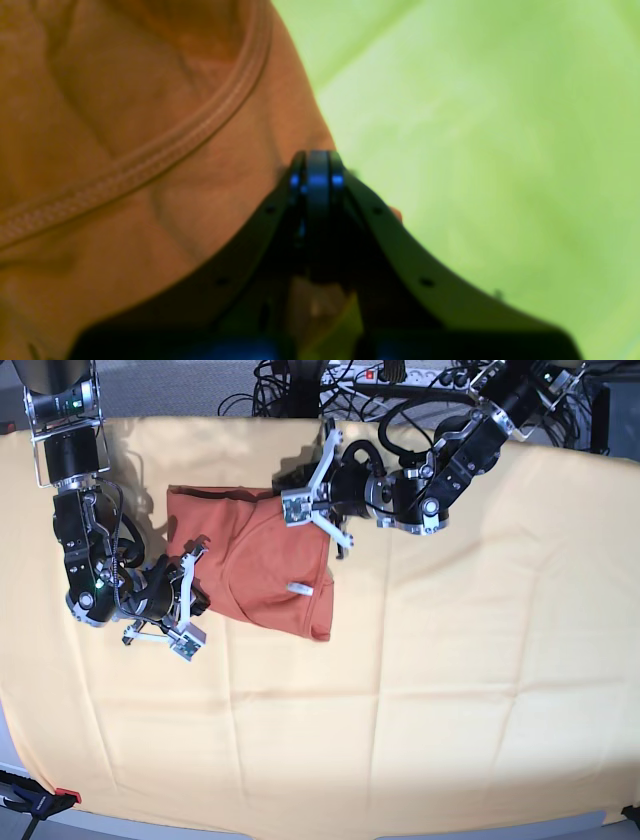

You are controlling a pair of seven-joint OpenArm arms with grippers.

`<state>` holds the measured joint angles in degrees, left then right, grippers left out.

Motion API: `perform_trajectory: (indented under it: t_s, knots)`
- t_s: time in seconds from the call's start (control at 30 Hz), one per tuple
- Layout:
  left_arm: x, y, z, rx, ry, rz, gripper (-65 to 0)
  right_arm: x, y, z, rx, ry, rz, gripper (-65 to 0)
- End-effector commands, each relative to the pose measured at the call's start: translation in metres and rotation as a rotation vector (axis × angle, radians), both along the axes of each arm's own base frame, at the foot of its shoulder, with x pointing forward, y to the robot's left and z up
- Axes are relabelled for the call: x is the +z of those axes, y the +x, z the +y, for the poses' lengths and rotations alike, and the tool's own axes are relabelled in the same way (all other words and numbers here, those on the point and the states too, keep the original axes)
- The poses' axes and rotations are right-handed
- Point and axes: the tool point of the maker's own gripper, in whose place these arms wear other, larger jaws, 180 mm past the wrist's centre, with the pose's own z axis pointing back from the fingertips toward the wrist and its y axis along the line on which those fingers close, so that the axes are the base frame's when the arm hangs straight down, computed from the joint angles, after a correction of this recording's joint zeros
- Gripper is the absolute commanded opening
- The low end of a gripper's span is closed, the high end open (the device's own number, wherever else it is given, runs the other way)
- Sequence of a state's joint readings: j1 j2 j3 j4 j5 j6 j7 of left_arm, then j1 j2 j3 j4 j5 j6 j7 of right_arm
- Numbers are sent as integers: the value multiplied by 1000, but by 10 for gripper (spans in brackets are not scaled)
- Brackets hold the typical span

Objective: Fold the T-shirt properly
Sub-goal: 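Bring the left gripper over and press the folded bundle with both grippers, then release the bundle and pull both grippers away from the shirt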

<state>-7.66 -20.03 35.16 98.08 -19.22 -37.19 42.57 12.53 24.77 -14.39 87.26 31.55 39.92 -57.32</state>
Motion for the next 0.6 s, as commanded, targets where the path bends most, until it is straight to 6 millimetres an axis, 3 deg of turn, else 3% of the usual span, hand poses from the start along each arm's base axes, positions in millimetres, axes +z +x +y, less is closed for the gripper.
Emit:
perform_trajectory:
  t_s: [0.0, 0.17, 0.3, 0.5, 0.57]
  knots:
    - [5, 17, 2, 33, 2, -44, -650, 6, 2, -8, -3, -13, -2, -650]
    - [-10, 53, 16, 94, 44, -66, -650, -8, -30, -13, 7, -7, 156, -650]
    - [-22, 82, 35, 136, 103, -82, -650, -6, -49, -21, 29, 4, 251, -650]
    - [-22, 135, 60, 212, 147, -106, -650, 23, -65, -6, 102, 157, 300, -650]
    - [-17, 149, 66, 226, 162, -125, -650, 26, -65, -11, 102, 147, 293, -650]
